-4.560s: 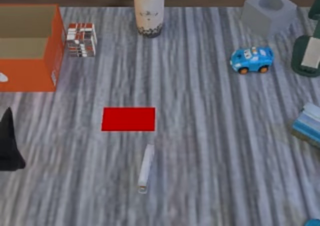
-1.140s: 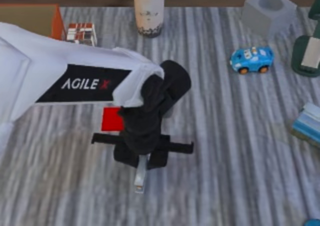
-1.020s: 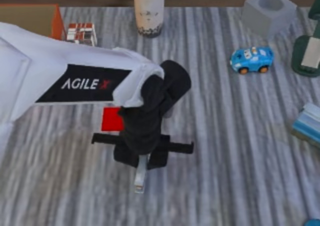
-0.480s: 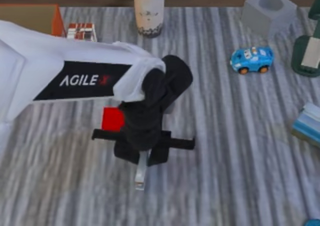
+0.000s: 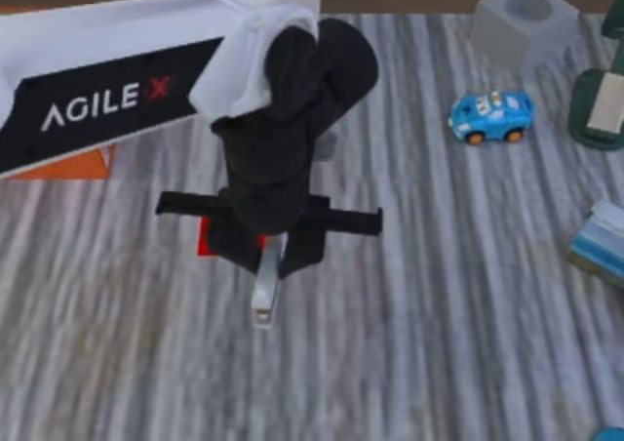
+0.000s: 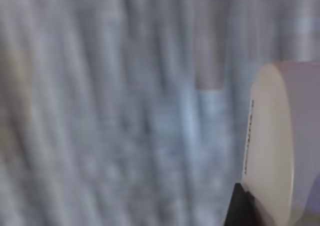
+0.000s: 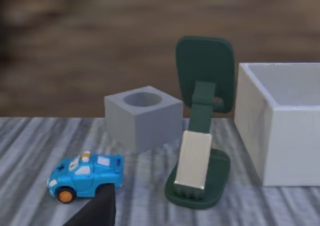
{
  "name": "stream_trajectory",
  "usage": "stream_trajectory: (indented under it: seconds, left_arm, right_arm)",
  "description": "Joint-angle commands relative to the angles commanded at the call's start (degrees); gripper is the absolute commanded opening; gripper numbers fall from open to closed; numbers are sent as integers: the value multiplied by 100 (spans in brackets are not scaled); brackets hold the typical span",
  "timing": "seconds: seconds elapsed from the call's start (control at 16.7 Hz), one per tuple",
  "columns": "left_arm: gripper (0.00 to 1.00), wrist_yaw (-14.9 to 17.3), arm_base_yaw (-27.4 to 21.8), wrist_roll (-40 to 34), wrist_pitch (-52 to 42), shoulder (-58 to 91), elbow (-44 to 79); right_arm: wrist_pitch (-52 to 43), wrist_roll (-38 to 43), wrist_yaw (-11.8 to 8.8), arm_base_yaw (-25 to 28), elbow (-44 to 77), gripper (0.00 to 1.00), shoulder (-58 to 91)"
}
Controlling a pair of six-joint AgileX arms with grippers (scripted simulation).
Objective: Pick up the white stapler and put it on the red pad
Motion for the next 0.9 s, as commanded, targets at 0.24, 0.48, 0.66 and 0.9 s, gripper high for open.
stream_trajectory:
  seconds: [0.24, 0.48, 0.66, 0.9]
  left_arm:
    - [0, -1, -26, 10, -33, -16, 27]
    - [0, 3, 31, -369, -128, 133, 253]
    - [0, 14, 176, -1292, -324, 434, 711]
    - [0, 33, 494, -3267, -668, 932, 1438]
  right_arm:
    - [0, 0, 0, 0, 0, 100, 0]
    - [0, 0, 0, 0, 0, 100, 0]
    - [0, 0, 0, 0, 0, 100, 0]
    - [0, 0, 0, 0, 0, 100, 0]
